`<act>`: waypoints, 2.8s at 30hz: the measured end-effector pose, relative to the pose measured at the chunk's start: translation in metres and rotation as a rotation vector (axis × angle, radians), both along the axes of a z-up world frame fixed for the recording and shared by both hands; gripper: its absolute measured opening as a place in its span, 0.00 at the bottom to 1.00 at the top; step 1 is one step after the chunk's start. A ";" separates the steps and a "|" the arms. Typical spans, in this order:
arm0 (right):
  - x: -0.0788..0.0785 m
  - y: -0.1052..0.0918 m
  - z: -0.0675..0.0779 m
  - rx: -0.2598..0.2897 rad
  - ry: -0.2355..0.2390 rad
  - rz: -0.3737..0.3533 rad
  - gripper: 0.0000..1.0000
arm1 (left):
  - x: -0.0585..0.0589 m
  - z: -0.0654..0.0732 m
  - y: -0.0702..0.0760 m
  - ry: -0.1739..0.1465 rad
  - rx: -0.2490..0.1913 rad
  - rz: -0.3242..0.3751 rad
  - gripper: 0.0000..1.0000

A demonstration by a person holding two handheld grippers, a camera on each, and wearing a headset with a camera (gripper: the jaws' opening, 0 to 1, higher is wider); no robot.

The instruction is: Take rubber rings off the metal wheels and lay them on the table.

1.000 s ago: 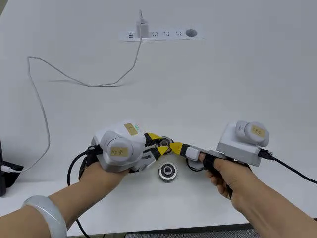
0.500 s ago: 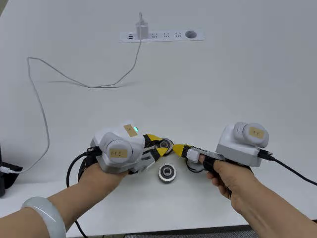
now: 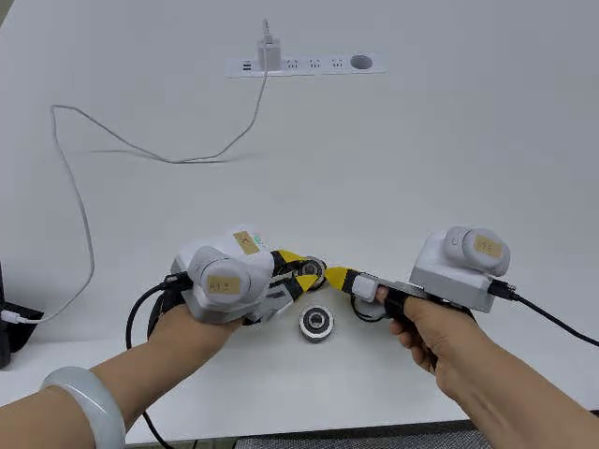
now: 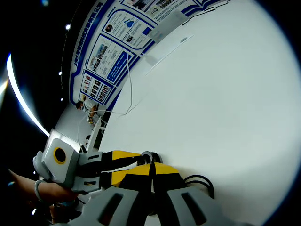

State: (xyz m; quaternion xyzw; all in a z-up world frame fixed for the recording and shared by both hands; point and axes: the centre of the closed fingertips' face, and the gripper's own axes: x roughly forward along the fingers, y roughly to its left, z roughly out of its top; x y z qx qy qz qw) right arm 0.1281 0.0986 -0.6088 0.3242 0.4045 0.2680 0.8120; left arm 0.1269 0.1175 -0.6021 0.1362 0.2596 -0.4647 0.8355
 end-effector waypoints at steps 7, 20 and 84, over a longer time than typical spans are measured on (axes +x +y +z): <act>0.001 0.001 0.000 -0.027 -0.017 0.022 0.03 | -0.001 0.000 0.000 0.000 -0.003 0.003 0.13; 0.003 0.001 -0.002 -0.055 -0.027 0.037 0.02 | -0.001 0.000 0.000 0.000 -0.004 0.002 0.12; 0.002 0.008 0.009 0.012 0.009 -0.020 0.01 | 0.001 0.004 -0.002 -0.023 0.005 -0.035 0.17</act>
